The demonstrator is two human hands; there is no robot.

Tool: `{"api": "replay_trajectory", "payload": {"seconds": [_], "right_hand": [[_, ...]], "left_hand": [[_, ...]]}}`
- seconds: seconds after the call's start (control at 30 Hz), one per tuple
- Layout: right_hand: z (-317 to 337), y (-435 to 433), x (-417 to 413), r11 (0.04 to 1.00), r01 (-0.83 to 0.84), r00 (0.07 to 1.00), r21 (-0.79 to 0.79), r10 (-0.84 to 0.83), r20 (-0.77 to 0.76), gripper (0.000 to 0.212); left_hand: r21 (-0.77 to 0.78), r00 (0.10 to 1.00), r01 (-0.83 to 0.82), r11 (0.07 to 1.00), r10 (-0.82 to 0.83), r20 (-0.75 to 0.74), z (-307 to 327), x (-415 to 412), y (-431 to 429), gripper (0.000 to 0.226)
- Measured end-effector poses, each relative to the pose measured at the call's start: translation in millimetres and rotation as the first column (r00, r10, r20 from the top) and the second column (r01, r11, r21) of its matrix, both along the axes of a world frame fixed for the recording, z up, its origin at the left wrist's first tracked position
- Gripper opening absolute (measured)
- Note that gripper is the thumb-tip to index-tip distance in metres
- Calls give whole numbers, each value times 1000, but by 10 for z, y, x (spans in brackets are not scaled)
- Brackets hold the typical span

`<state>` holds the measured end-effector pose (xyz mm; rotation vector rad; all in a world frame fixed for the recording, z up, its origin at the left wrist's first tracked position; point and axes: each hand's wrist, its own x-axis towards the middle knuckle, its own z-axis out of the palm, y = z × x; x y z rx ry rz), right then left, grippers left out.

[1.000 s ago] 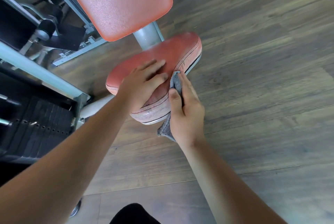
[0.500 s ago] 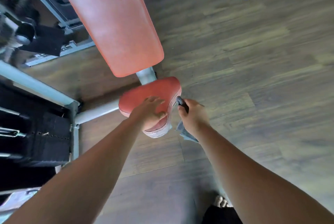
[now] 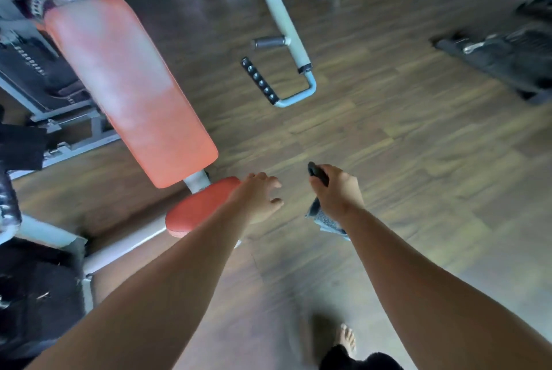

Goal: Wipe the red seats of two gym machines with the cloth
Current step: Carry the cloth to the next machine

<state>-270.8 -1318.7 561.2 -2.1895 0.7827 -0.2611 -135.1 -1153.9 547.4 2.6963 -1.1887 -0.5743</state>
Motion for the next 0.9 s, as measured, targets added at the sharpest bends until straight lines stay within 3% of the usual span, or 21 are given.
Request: {"api": "replay_trajectory", "payload": {"seconds": [0.27,0.43,0.63,0.9], "right_hand": [[366,-1455,-294,988,150,988,-32,-149,33,29],[587,-2645,-122,990,124,992,-70,-126,-15,23],[788,-3789,467,993,88,996,-77,-89,-7,20],[774,-5035,1880,992,98,995,-81,-98,4,22]], "left_hand": [[4,977,207,978,-207,54,328,-3,-1697,53],[3,976,209,978,-209,67,504,150,-2960,52],[0,981,180,984,-179,74,662,615,-4144,51],[15,983,157,987,-158,90,648,2139,-5369,50]]}}
